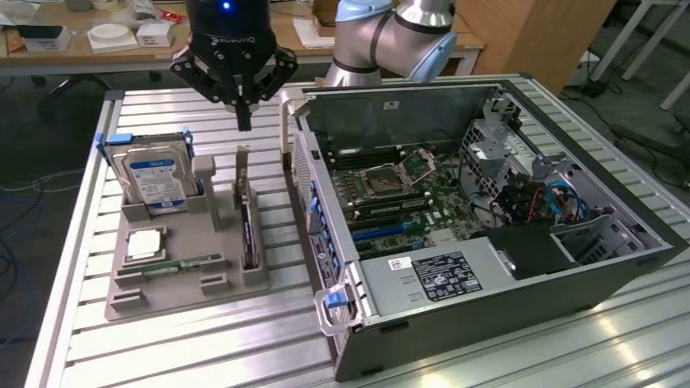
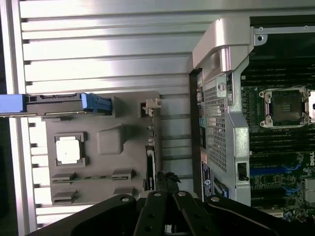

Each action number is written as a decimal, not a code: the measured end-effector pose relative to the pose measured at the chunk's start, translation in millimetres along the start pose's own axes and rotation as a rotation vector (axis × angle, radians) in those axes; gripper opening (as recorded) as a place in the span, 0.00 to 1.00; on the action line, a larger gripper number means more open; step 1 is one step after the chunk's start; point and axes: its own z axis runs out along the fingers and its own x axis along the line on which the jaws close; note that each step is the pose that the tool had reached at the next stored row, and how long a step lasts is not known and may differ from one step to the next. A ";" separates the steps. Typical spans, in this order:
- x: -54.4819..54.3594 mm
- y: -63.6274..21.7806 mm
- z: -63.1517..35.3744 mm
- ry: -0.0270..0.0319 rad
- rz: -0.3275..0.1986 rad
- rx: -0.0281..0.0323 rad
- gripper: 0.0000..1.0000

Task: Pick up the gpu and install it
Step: 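Reach for the gpu, then pick up the gpu and move the gpu toward the slot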

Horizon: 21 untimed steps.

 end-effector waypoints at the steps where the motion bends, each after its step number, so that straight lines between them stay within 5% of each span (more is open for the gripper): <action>1: 1.3 -0.1 0.0 0.0002 0.000 0.0000 0.10; 21: 17.4 -1.3 0.3 0.0028 0.000 0.0002 0.10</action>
